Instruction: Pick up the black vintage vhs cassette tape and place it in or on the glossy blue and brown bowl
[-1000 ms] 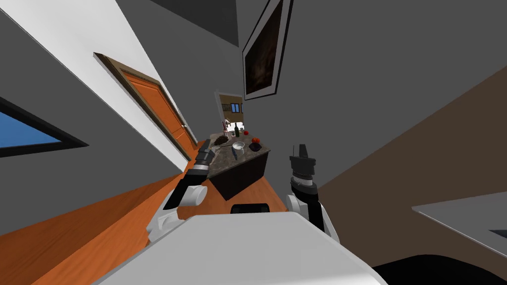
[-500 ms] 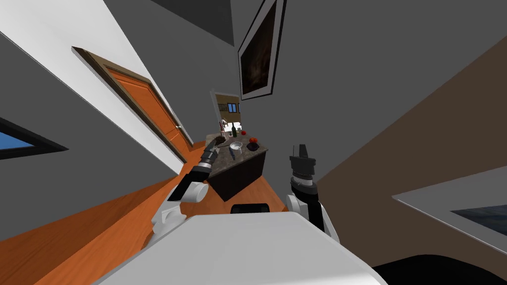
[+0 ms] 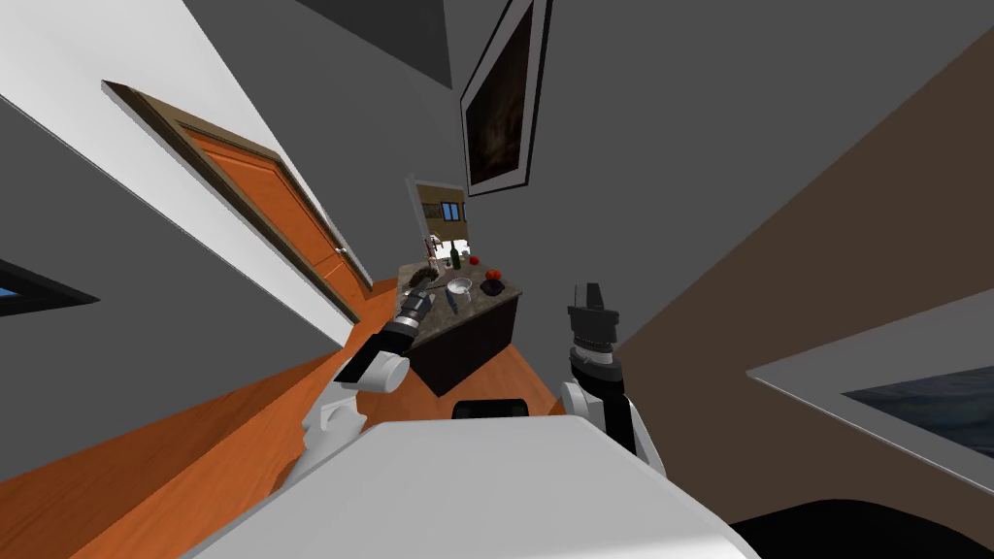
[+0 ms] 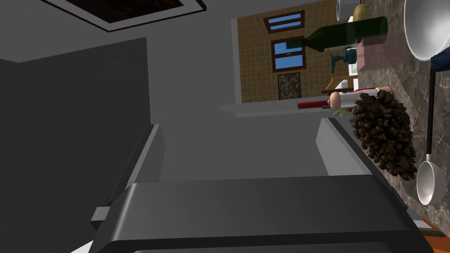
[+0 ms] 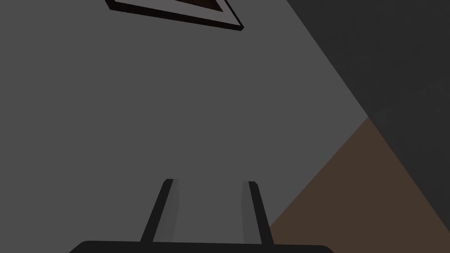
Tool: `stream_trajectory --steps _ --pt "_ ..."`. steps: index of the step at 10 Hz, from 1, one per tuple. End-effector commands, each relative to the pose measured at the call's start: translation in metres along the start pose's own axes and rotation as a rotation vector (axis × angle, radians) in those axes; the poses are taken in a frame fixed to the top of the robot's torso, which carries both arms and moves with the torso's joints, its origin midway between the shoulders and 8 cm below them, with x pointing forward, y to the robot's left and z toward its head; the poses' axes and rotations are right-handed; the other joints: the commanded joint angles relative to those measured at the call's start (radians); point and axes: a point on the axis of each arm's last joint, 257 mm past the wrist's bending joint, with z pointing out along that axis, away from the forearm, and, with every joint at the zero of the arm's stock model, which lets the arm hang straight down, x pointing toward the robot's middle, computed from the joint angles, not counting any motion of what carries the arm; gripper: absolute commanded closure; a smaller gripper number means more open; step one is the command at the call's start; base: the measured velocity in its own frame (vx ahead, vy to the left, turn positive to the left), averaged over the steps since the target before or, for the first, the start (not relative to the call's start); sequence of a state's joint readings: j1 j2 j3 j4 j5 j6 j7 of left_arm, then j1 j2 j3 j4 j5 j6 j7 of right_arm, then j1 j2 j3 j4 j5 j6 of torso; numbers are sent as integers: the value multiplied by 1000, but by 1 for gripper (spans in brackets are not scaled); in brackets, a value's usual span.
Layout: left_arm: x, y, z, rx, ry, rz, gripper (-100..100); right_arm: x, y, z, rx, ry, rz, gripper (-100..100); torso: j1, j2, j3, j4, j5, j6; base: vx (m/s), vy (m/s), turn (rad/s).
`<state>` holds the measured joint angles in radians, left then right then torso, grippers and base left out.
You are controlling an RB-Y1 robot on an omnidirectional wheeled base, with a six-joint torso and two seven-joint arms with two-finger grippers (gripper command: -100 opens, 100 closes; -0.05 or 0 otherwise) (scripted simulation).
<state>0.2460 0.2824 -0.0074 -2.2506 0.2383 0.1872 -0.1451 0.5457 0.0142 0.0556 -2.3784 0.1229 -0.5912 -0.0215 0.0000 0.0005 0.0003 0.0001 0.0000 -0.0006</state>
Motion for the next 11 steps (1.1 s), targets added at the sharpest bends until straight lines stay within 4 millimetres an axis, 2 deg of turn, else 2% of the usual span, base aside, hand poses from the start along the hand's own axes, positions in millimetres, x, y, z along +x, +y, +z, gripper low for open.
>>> stream_trajectory --steps 1,11 --pt "8 11 6 -43 36 -5 -100 0 0 0 0 0 0 0 0 0 0 0 0 0 -9 -11 -174" --pt "34 69 11 -275 164 7 -100 0 0 0 0 0 0 0 0 -1 0 0 0 0 -3 -4 -76"
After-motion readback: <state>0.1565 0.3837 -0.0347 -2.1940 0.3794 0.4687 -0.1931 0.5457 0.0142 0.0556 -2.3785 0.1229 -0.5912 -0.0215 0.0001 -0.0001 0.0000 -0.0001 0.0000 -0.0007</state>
